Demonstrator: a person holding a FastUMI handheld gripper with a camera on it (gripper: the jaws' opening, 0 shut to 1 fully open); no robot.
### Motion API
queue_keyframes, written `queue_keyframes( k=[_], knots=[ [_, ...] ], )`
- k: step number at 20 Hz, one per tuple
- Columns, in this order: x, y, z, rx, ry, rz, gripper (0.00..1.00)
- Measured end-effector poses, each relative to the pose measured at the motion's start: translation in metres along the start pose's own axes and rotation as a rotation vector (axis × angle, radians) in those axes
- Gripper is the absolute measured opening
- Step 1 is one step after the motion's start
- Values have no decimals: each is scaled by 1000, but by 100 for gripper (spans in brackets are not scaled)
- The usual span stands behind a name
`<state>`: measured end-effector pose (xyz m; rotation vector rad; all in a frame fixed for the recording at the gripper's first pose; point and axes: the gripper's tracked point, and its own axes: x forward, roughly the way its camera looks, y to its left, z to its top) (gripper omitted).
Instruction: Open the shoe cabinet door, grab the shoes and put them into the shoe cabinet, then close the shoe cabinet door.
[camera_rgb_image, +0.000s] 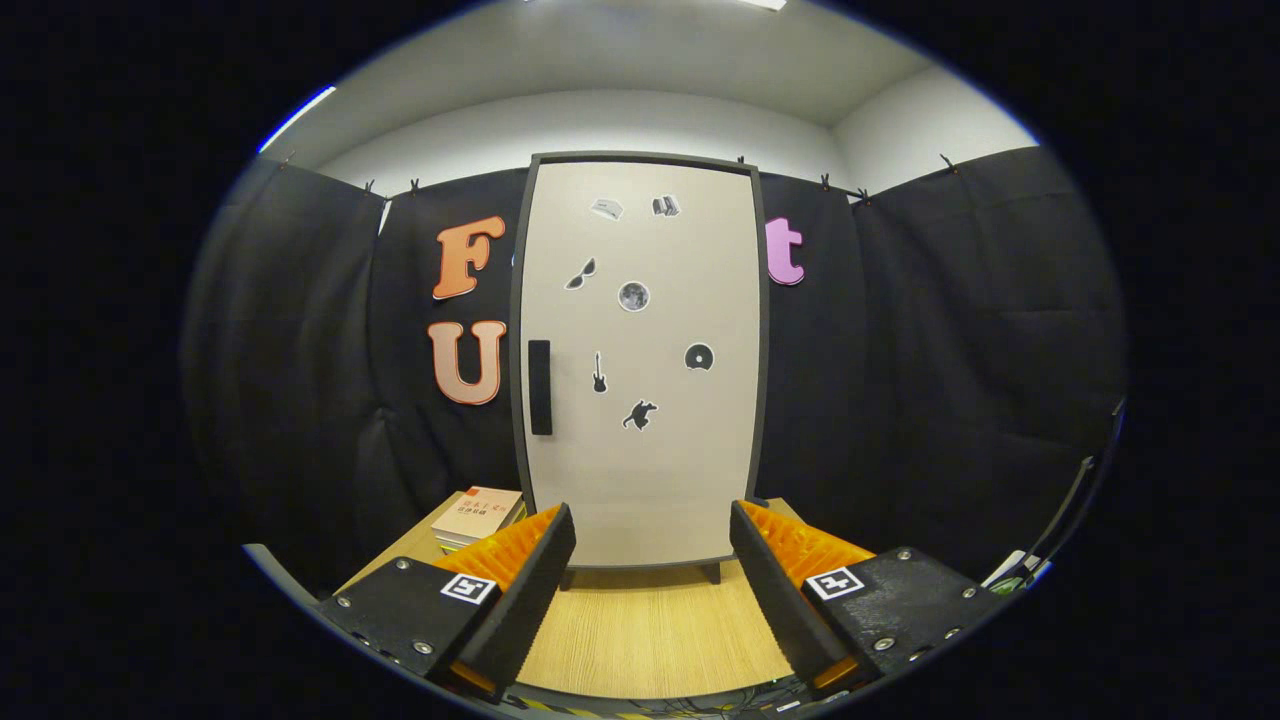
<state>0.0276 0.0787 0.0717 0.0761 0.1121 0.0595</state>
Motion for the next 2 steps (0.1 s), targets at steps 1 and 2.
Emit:
queue_keyframes(
  k=[1, 2],
  knots=[
    [0, 1, 1, 3, -2, 2, 97],
    [-1, 1, 1, 4, -2, 4, 97]
  ],
)
